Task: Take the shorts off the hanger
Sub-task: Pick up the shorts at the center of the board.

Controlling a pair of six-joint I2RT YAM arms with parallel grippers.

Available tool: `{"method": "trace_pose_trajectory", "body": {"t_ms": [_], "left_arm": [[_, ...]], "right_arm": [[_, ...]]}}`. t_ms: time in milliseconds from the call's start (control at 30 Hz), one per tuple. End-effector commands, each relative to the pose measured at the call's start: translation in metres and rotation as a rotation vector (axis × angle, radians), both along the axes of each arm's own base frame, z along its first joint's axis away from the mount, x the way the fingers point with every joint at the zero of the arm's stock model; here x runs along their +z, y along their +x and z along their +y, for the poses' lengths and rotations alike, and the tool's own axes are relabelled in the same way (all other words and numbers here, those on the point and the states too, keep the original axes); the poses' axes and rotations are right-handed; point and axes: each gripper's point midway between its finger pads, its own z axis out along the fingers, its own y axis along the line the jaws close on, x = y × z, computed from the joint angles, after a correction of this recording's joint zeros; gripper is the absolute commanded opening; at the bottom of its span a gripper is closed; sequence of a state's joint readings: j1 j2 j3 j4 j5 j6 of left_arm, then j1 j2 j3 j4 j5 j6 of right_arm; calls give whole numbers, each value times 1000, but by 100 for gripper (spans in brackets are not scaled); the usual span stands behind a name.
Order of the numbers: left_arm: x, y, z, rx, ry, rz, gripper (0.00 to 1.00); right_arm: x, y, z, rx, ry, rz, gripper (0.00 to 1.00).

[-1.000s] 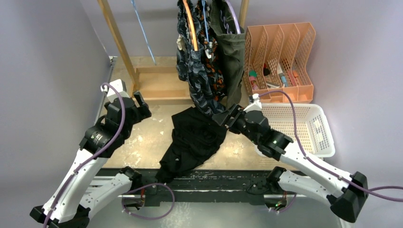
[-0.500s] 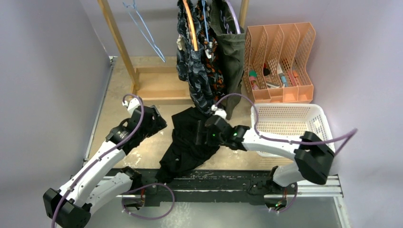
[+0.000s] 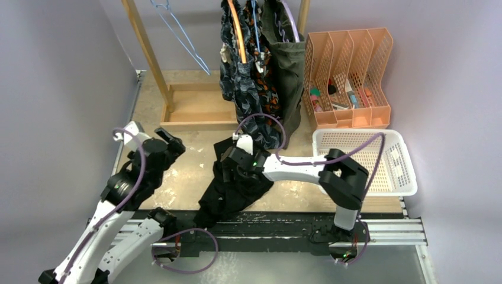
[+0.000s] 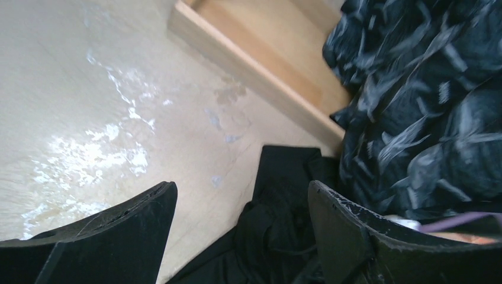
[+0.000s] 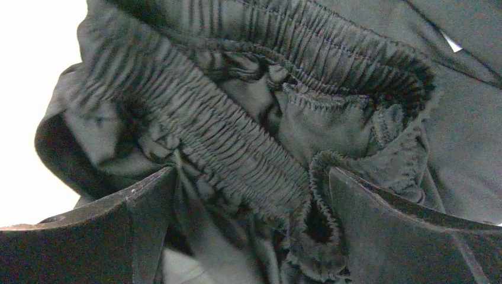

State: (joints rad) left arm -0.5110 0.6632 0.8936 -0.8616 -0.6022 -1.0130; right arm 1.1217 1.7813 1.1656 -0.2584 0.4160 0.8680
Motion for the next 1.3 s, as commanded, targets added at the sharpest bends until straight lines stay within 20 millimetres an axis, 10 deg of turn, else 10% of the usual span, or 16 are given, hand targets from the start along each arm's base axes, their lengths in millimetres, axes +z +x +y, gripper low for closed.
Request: {"method": "trace_pose_trajectory", "body": {"t_ms": [0,200,400,700,1033,1267], "left_arm": [[34,-12,32,114,30,-91,81],[52,-22,43,140,54,-109,80],[58,-28,50,157,26,-166,80],[48,-22,38,123,-8,-153,80],[45,-17,45,66,215,-53,83],[28,4,-1,-106,108,-51,84]], "right_arm": [[-25,3,-21,21,-202,-12,100],[-78,-17,-54,-11,-360,78,99],[-89,-24,-91,-87,-418,54,65],[-49,-23,-74,-68,-278,-70,4],[23,-10,-80,-191,-58,-207,0],[91,-5,-108,-265,59,-329,0]]}}
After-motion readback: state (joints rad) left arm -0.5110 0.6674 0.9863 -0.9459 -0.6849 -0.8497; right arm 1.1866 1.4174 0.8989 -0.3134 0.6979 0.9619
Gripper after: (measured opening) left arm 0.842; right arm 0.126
